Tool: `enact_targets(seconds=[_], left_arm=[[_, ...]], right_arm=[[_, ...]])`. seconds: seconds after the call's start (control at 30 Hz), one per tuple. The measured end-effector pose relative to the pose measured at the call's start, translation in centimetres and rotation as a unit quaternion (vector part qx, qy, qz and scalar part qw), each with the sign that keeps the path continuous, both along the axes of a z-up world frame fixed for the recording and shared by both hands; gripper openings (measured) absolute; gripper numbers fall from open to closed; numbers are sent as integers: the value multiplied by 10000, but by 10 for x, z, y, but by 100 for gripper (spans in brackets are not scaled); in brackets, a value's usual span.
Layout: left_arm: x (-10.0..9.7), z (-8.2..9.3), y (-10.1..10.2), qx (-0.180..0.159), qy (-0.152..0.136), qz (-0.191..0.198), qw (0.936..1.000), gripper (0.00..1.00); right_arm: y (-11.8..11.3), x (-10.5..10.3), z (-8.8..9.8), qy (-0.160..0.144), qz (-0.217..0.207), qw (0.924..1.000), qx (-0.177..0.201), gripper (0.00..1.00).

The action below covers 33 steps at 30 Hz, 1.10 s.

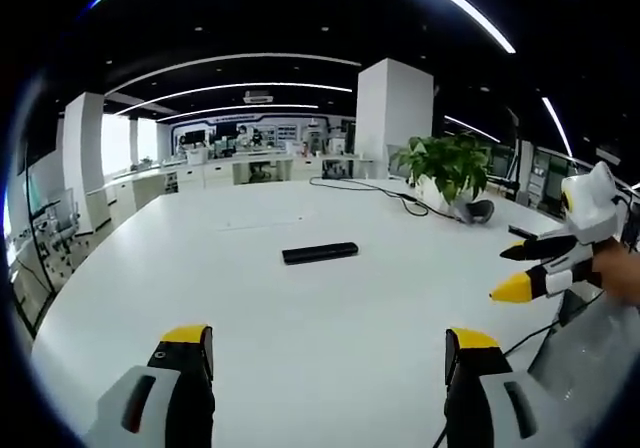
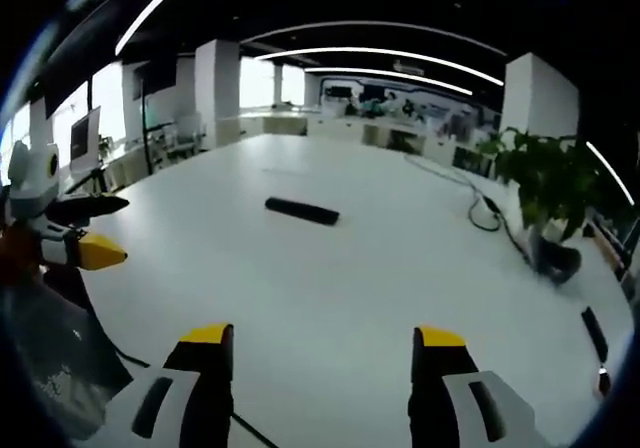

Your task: Press the specified remote control buttons in sequence, fully releasing each button before pressing the next.

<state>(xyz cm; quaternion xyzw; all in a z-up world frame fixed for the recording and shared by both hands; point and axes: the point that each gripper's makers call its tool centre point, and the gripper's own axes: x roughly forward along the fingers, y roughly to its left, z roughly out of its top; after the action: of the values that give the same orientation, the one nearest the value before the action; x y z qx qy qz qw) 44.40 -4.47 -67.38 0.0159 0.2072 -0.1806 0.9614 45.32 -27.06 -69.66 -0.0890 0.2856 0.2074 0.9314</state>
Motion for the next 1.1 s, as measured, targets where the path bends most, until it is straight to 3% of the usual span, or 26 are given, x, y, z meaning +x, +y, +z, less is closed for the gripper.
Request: enact_targets(seconds=[0.47,0.8,1.1], left_arm=[[1,0,6,58,19,107,9999,100],[5,7,13,92,-45,176,9998,100],[13,19,20,112,-149,223,9996,100]], right_arm=[[4,6,13,-256,-60,9994,213,75],[6,15,40,-626,-74,9972,414,80],[9,24,53,-776,-28,9959,467,79]])
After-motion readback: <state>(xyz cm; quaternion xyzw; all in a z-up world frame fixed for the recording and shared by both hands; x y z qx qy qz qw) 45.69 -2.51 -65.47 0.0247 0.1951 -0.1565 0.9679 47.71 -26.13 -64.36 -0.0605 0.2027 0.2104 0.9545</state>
